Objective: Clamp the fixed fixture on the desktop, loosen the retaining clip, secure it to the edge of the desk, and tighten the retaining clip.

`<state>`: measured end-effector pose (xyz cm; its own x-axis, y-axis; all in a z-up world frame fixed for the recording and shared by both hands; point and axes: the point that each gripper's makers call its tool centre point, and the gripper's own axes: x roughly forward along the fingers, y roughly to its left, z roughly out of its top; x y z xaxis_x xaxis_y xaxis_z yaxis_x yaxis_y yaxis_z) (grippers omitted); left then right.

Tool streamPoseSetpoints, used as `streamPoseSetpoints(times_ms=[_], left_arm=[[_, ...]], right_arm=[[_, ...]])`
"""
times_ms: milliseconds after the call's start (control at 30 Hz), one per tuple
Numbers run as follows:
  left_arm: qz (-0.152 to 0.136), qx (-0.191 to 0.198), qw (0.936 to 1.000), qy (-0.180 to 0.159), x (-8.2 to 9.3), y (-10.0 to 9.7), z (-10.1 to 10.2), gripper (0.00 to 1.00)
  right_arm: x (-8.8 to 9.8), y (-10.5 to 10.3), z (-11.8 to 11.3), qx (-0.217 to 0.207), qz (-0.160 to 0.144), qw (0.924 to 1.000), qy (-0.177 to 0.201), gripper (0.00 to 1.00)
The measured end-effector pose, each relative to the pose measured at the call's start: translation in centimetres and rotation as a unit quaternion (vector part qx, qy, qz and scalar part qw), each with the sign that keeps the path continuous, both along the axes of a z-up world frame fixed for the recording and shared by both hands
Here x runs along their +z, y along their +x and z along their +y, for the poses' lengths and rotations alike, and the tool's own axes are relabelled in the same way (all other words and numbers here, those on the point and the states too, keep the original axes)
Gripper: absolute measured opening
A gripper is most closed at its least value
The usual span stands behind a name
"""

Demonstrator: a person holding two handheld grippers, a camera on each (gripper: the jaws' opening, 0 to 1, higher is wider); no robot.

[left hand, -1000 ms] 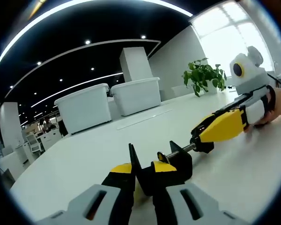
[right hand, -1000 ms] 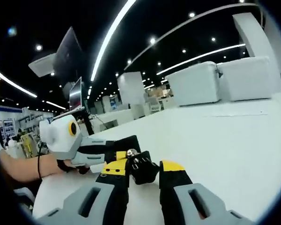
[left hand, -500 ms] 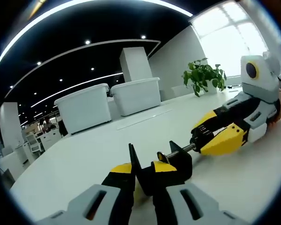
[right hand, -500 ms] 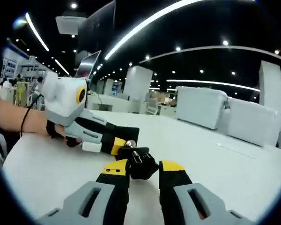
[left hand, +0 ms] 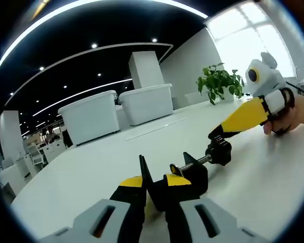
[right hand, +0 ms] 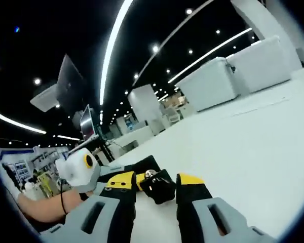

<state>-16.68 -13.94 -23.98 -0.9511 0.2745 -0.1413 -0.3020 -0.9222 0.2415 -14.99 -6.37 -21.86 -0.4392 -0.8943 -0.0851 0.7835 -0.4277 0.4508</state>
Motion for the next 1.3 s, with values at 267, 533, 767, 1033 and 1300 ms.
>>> streamPoseSetpoints(times_ms=[267,533,767,1033,1300], left_arm=[[0.0,-0.002,1.0,0.0,0.0,0.1,0.1,0.14],[0.0,-0.001,1.0,0.0,0.0,0.1,0.1,0.14],[0.0,0.003,1.0,0.0,0.0,0.3,-0.1,0.14],[-0.001,0.006,1.0,0.001,0.0,0.5,-0.1,0.14],[-0.001,0.002,1.0,0.001,0.0,0.2,0.0,0.14]], right_arm=[[-0.8,0.0,-0.3,-0.004,0.011,0.9994,0.032,0.21],[-0.3,0.6,-0.6,0.003,0.106,0.9927,0.057,0.19],[0.2,1.7,-1.3,0.0,0.256,0.9593,0.12,0.18],[0.3,1.7,-1.5,-0.008,0.308,0.9397,0.148,0.18],[0.0,-0.4,-0.4,-0.017,0.211,0.971,0.111,0.29]])
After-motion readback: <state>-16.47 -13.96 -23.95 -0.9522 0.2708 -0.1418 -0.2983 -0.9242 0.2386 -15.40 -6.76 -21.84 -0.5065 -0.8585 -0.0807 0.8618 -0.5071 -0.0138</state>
